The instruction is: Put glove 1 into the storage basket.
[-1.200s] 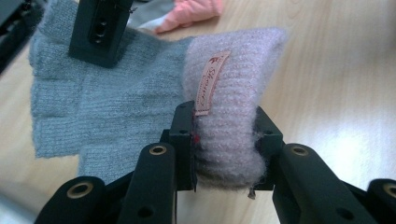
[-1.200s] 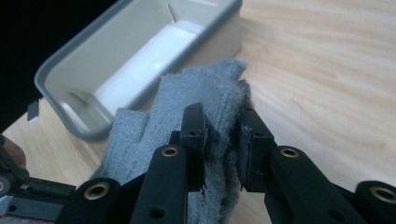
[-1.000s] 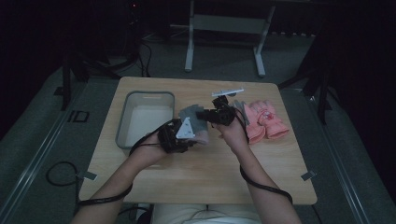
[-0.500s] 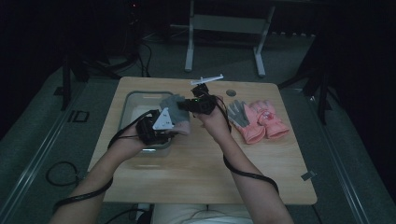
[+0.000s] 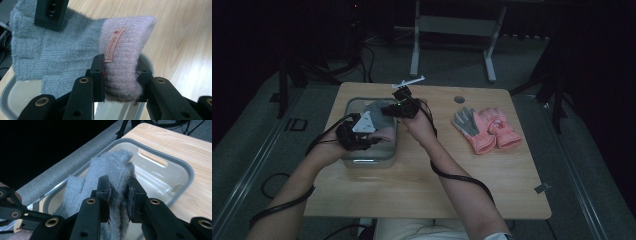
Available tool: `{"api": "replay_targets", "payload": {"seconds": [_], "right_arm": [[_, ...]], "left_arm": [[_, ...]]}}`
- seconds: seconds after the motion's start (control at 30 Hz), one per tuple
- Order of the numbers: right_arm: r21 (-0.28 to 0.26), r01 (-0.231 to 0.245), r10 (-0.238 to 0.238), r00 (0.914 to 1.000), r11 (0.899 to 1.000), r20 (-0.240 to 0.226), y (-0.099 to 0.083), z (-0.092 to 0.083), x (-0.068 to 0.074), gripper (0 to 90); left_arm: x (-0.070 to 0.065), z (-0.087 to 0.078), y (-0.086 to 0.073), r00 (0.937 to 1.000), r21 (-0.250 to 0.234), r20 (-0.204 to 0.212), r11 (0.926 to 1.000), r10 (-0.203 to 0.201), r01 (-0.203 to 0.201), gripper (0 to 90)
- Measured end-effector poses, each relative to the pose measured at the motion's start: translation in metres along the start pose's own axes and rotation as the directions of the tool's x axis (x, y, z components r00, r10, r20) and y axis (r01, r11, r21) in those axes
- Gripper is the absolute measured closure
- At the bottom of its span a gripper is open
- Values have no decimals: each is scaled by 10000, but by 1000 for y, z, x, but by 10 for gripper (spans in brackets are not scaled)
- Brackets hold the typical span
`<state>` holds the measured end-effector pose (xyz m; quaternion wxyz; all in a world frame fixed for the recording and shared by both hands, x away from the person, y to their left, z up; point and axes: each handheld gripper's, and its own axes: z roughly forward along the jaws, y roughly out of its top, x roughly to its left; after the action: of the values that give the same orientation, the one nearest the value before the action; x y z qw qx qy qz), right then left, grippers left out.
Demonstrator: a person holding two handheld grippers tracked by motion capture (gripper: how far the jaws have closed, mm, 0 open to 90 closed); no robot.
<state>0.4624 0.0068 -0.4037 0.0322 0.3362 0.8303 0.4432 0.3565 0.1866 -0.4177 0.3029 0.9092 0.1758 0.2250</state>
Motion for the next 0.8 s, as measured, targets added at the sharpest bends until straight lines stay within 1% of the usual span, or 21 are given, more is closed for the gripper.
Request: {"api": "replay_targets", "payload": {"seconds": [0.1,0.13,0.17,0.2,0.23,0.3,0.37,0.4,0.5,0.53,0.6,0.67,0.73,0.77,0.8], "right_arm": [[29,-156,157,9998,9999,-82,2,14,1,751],[93,-136,136,9999,9999,-51,2,18,1,751],[133,-122,123,9999,9998,-45,1,23,1,751],[186,-110,111,9999,9998,-7,0,27,1,751],[213,-96,96,10000,9997,-16,-1,31,0,751],[358,-115,117,9999,9993,-59,-4,40,-3,751],[558,-151,160,9997,9983,-158,-7,49,-6,751],[677,-166,177,9997,9976,-157,-9,53,-7,751],[950,-275,286,9995,9951,-96,-15,65,-11,751],[1051,-297,306,9995,9940,-65,-17,69,-12,751],[1225,-329,328,9995,9919,24,-22,77,-15,751],[1317,-436,430,9990,9903,79,-25,82,-18,750],[1408,-403,381,9991,9892,186,-27,86,-20,748],[1506,-378,358,9992,9879,160,-27,88,-22,748],[1607,-342,314,9993,9864,198,-27,90,-22,747]], "left_arm": [[8,5,-11,9996,66,149,9997,-233,232,676],[10,7,-15,9995,116,170,9996,-274,272,676],[10,7,-15,9995,116,170,9996,-274,272,676],[13,11,-22,9989,199,273,9991,-385,379,676],[15,14,-25,9987,237,302,9989,-403,396,675],[18,19,-30,9979,426,471,9982,-452,432,675],[19,26,-35,9980,707,498,9969,-385,349,676],[19,31,-38,9981,795,475,9962,-388,349,676],[20,44,-46,9962,1107,698,9929,-513,434,676],[21,47,-47,9956,1257,765,9911,-534,435,676],[23,53,-50,9939,1388,898,9890,-634,506,676],[25,57,-51,9923,1529,1050,9870,-654,489,676],[26,63,-51,9917,1709,1142,9845,-587,386,676],[27,66,-50,9923,1896,1153,9816,-456,231,676],[27,66,-50,9923,1896,1153,9816,-456,231,676]]}}
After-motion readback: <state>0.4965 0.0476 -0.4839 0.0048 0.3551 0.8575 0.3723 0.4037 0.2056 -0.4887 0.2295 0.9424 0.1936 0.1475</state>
